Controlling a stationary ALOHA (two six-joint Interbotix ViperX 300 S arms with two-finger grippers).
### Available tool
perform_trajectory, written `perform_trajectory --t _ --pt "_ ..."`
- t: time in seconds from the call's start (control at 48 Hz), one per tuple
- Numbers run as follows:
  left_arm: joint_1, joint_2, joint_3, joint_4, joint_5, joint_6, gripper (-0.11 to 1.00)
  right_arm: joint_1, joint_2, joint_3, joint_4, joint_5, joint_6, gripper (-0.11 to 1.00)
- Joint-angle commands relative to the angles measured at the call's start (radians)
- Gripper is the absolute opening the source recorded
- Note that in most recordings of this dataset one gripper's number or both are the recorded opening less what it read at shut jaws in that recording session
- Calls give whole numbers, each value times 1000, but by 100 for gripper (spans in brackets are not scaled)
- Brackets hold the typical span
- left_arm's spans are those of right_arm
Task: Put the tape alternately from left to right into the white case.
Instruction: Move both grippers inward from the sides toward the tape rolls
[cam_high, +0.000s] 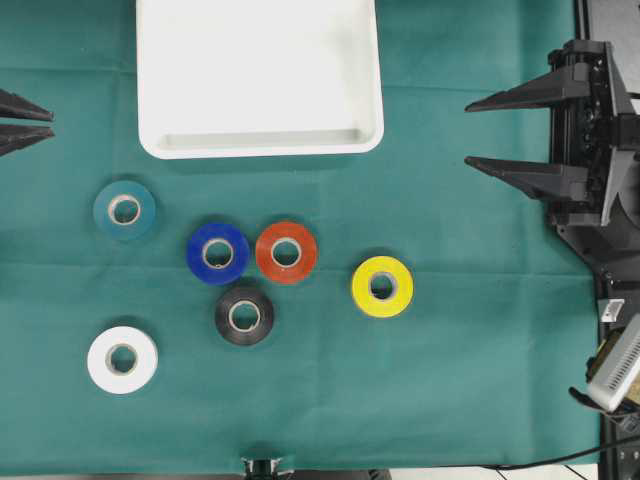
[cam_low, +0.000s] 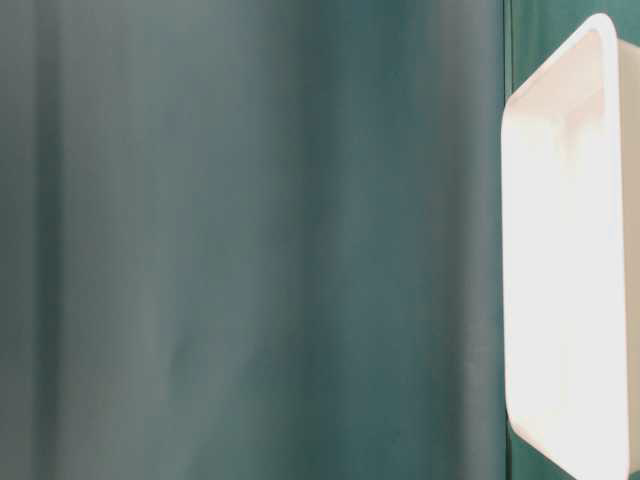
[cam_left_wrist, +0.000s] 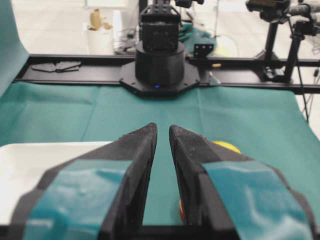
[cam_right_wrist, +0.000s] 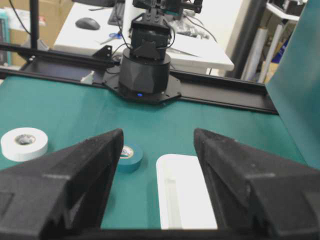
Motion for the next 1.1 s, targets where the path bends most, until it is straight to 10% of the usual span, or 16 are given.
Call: perform_trajectory --t 0.0,0.25,0.625,0.979,1.083 --pt "-40 3 -5 -18 -11 2 24 -8 8 -14 -3 -12 0 24" --pt "-67 3 -2 -21 -12 -6 2 -23 23 3 -5 -32 -2 -8" --pt "-67 6 9 -23 -35 -6 3 -26 32 5 -3 -28 25 -5" --pt "-67 35 15 -23 -37 -6 89 -26 66 6 -3 -29 46 74" --pt "-67 60 9 -23 -37 -6 92 -26 67 3 -3 -32 48 75"
